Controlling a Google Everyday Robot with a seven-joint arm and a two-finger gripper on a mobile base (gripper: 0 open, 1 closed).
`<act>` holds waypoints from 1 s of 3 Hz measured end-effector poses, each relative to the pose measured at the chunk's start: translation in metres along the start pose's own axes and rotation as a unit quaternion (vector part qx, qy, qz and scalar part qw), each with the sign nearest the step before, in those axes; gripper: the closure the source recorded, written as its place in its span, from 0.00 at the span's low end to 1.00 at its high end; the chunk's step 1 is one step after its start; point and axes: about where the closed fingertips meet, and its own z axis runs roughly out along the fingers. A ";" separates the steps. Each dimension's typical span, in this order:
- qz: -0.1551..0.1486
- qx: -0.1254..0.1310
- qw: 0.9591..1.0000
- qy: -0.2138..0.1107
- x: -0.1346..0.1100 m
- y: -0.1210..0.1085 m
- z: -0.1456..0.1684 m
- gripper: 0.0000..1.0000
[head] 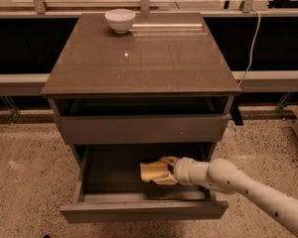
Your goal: Place sponge into middle drawer
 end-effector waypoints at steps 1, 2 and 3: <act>-0.021 0.025 0.999 0.021 0.018 -0.008 0.025 1.00; -0.034 0.029 0.998 0.039 0.030 -0.011 0.042 1.00; -0.025 0.006 0.998 0.049 0.040 -0.013 0.057 0.73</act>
Offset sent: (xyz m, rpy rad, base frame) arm 0.0388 0.0146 -0.0645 -0.1623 -0.0625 -0.0378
